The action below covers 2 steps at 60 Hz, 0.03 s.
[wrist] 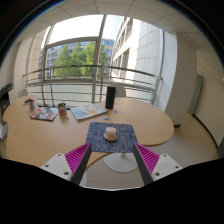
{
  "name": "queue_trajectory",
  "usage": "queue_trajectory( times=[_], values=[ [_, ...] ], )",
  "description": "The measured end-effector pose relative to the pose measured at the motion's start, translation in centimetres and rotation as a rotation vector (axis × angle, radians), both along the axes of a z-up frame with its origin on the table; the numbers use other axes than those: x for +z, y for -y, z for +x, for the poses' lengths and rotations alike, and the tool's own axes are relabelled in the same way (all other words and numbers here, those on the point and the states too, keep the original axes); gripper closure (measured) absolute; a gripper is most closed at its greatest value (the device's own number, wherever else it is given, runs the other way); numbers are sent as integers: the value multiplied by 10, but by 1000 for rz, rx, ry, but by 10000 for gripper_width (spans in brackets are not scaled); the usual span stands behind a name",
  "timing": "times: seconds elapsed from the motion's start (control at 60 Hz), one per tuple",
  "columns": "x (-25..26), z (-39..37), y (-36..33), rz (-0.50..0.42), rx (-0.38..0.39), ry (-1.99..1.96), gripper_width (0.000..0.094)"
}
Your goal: Arrange mouse
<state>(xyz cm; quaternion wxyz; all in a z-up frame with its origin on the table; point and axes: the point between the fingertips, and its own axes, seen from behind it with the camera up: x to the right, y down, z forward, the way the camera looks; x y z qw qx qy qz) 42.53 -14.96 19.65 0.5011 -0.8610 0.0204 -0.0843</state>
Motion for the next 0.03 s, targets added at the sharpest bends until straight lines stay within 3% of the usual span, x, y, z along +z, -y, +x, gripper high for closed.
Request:
queue_trajectory(
  times=[0.033],
  values=[
    [0, -1, 0, 1, -2, -3, 87]
  ],
)
